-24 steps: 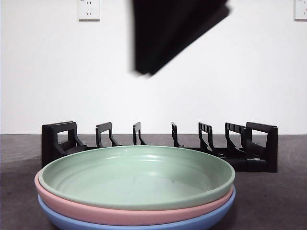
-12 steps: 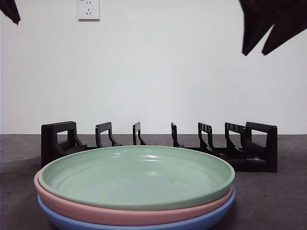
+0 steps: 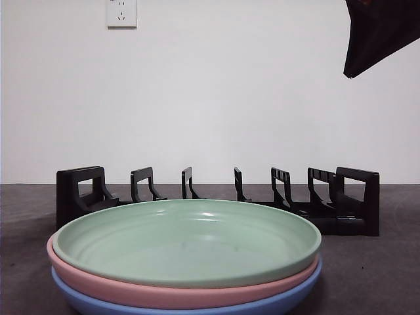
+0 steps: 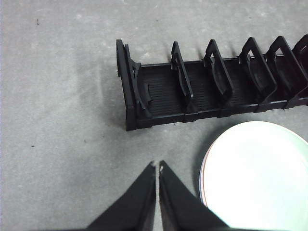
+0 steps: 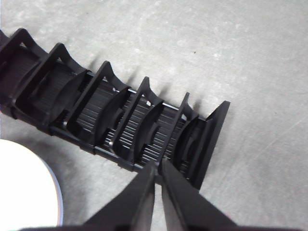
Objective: Place the plate
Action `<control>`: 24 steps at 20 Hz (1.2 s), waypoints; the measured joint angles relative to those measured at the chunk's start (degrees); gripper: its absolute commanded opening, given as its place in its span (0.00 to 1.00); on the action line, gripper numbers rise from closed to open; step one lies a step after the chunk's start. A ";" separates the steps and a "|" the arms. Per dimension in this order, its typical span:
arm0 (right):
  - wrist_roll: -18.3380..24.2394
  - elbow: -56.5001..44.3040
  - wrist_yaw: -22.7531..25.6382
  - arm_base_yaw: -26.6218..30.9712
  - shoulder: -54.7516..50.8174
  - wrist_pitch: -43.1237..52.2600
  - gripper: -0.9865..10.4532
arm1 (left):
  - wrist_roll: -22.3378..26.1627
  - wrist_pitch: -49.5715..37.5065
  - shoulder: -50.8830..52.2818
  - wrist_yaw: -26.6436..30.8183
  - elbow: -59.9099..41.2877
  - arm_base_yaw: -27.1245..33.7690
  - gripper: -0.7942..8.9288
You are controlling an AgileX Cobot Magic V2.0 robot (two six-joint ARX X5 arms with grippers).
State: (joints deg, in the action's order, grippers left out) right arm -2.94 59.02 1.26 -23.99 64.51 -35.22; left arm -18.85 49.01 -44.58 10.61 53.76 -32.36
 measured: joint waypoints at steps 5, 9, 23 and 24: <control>0.00 0.00 0.17 0.00 0.00 0.35 0.11 | 1.66 -2.01 0.87 0.26 -0.46 0.35 0.09; 0.00 0.00 0.20 0.00 0.00 0.35 0.11 | 10.54 -24.55 11.69 0.81 -16.68 7.43 0.09; 0.00 0.00 0.20 0.00 0.00 0.35 0.11 | 16.85 -40.63 41.68 -7.45 -49.99 26.60 0.09; 0.00 0.00 0.20 0.00 0.00 0.35 0.11 | 16.81 -41.16 42.47 -8.37 -50.86 27.43 0.09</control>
State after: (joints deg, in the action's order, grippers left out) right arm -2.94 59.02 1.45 -23.99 64.51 -34.87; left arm -2.04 7.86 -2.11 2.24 2.90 -4.93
